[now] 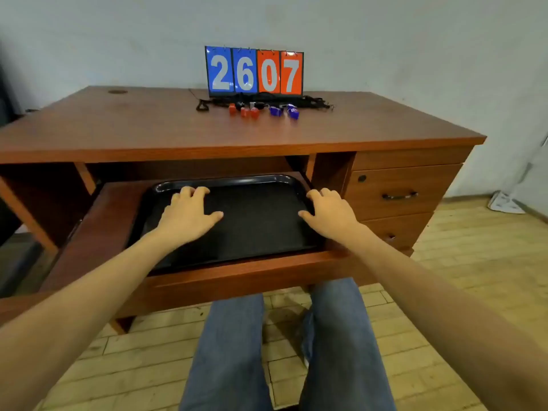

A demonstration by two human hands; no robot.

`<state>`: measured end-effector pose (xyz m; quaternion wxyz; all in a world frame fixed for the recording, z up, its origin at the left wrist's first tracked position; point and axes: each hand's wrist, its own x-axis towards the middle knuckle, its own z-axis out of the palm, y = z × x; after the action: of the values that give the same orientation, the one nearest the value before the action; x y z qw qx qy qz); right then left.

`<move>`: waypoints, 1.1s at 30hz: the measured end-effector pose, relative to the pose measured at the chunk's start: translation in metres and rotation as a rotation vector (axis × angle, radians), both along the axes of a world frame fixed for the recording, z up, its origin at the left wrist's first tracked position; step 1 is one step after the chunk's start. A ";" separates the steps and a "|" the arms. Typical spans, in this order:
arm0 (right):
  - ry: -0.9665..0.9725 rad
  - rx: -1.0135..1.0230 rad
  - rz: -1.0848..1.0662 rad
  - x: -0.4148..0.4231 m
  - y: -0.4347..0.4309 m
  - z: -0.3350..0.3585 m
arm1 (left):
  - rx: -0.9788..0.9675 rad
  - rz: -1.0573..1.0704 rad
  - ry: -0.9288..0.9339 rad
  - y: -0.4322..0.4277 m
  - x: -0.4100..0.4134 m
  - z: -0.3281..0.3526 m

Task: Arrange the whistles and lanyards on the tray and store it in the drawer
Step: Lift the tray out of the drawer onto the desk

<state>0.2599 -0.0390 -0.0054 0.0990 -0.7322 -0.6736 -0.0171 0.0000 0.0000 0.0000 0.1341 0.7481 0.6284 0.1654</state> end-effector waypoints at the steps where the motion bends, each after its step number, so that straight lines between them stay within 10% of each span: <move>1: -0.009 -0.009 -0.014 -0.001 0.000 0.000 | 0.020 0.006 0.065 0.000 -0.002 -0.001; 33: 0.226 -0.159 -0.248 -0.005 0.020 0.010 | -0.102 0.331 0.293 0.001 -0.059 0.001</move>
<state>0.2552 -0.0192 0.0050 0.1128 -0.8123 -0.5621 0.1067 -0.0586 0.0006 0.0014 0.0502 0.6432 0.7628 0.0429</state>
